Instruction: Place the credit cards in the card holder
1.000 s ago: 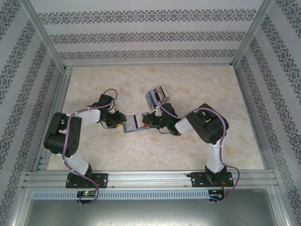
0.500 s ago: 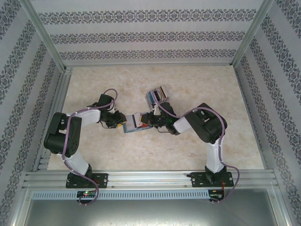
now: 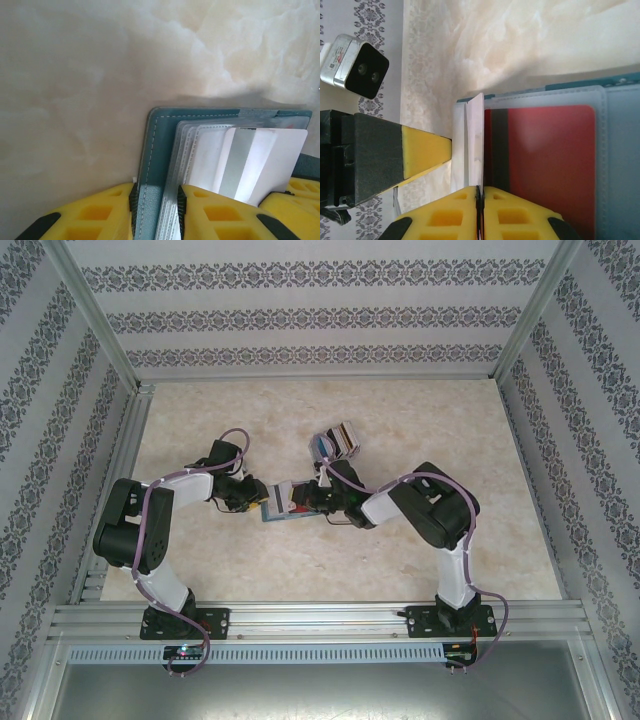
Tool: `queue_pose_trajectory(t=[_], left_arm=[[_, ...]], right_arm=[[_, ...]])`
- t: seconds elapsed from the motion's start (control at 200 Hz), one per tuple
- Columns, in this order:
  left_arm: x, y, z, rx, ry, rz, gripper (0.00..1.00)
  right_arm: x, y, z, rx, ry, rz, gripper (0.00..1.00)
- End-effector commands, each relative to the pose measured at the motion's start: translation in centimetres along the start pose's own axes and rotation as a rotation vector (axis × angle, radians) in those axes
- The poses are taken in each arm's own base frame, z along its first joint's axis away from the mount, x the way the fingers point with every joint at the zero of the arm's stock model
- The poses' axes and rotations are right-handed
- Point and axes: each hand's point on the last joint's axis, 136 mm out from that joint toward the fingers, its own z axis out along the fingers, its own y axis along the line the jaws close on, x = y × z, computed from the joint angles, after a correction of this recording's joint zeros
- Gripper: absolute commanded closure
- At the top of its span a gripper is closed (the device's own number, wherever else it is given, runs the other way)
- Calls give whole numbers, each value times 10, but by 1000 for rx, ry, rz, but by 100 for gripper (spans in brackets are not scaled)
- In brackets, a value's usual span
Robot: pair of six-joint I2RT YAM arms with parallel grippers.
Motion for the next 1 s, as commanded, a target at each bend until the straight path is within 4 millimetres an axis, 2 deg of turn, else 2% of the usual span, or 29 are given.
queue_pose_trajectory(t=[0.0, 0.215, 0.485, 0.63, 0.759, 0.924, 0.994], left_arm=[[5, 7, 3, 1, 12, -24, 70], [6, 8, 0, -8, 10, -16, 70], [7, 9, 0, -10, 9, -16, 70], [6, 8, -1, -8, 8, -14, 70], [6, 8, 0, -5, 6, -15, 70], [5, 7, -1, -2, 3, -14, 70], [6, 7, -2, -3, 4, -16, 70]], right_arm=[[12, -7, 9, 95, 3, -32, 88], [21, 0, 14, 138, 27, -88, 82], [8, 7, -14, 235, 3, -194, 66], [0, 10, -29, 292, 1, -250, 63], [-1, 19, -31, 269, 20, -265, 65], [6, 21, -20, 248, 72, -263, 84], [8, 16, -17, 257, 88, -252, 87]])
